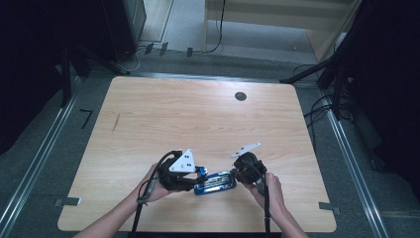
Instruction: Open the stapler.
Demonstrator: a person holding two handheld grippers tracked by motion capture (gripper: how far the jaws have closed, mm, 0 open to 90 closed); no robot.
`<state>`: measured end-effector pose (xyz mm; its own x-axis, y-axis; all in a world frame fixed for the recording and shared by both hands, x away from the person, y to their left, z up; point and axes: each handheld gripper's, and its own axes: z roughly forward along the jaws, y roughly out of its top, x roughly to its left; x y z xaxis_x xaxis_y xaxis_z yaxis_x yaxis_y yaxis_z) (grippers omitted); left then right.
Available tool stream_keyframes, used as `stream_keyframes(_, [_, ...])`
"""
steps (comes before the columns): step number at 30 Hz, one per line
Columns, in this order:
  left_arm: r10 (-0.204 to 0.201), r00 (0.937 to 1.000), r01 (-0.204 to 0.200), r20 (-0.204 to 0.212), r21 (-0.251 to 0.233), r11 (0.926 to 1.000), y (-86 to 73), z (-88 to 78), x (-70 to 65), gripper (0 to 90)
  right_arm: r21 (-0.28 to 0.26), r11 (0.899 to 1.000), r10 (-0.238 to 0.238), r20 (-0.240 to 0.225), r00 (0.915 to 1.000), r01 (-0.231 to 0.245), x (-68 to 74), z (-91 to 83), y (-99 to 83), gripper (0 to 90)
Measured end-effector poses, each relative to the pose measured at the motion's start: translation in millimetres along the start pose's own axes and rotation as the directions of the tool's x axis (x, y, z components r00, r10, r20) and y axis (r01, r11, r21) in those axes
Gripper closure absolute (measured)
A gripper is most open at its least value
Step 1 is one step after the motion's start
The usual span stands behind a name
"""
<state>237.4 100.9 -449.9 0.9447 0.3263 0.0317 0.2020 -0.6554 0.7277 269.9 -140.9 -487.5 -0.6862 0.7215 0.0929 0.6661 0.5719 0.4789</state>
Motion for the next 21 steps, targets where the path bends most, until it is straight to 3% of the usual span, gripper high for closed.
stream_keyframes(13, [0.022,0.9997,-0.022,0.008,0.000,0.9998,-1.3,-2.1,-0.8,67.2,0.015,1.000,-0.013,0.023,0.9997,0.012,2.3,-1.4,-0.4,88.0])
stream_keyframes(21, [0.035,0.9990,-0.035,0.027,-0.004,0.9994,0.4,1.0,0.9,67.2,0.032,0.999,0.008,0.039,0.9992,-0.009,2.6,-4.1,-2.7,87.9])
